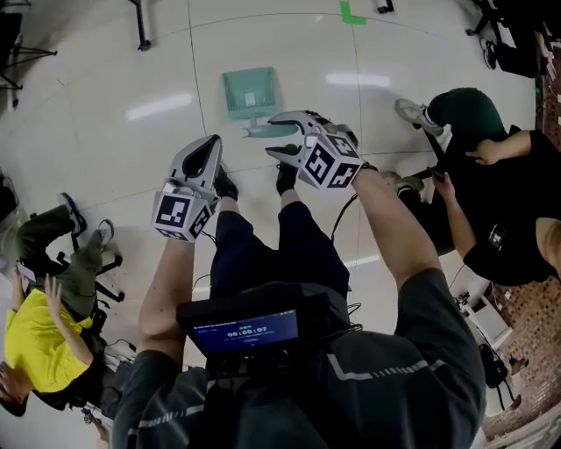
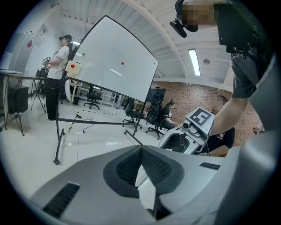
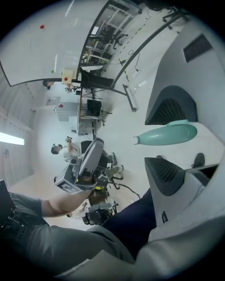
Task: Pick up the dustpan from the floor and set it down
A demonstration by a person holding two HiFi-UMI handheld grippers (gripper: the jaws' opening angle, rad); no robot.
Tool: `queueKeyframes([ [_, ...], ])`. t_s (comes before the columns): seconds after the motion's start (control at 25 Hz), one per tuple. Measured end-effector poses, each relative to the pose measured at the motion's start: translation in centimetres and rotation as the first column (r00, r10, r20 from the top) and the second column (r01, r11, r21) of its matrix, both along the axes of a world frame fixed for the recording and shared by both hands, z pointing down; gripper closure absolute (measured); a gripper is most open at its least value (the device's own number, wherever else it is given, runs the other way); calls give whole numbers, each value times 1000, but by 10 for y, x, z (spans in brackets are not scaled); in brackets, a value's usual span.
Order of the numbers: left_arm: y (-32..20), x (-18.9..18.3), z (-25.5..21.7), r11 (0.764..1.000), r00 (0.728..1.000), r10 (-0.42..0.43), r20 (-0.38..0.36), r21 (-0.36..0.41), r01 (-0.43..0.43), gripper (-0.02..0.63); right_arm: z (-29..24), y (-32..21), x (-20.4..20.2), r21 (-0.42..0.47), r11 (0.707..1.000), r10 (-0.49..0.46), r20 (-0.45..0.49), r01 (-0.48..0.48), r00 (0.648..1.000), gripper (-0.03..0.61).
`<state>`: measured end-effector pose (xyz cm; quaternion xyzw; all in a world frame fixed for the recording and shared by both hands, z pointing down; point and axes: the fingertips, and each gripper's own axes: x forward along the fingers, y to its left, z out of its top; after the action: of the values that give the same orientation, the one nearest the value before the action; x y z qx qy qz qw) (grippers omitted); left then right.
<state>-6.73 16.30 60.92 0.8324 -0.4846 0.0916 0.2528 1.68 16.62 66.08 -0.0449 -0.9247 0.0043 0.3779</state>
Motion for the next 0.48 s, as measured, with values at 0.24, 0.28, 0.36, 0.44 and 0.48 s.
queueKeyframes([
  [0.24,2,2,25,999,1000,-3,-10,-36,3,578,25,2,0,-7,1000,10,-3,-10,1000,310],
  [0.28,0,2,28,999,1000,-2,-10,-36,1,578,29,1,-1,-6,1000,9,-5,-9,1000,311],
  [0.36,-4,2,37,999,1000,2,-10,-33,-2,578,39,-1,-2,3,1000,-7,-18,7,1000,310],
  [0.44,-7,1,45,999,1000,5,-8,-36,-5,578,47,-2,-4,8,1000,-25,-26,25,999,319],
  [0.48,-8,1,48,999,1000,6,-8,-38,-6,578,50,-3,-6,9,999,-31,-28,31,999,328],
])
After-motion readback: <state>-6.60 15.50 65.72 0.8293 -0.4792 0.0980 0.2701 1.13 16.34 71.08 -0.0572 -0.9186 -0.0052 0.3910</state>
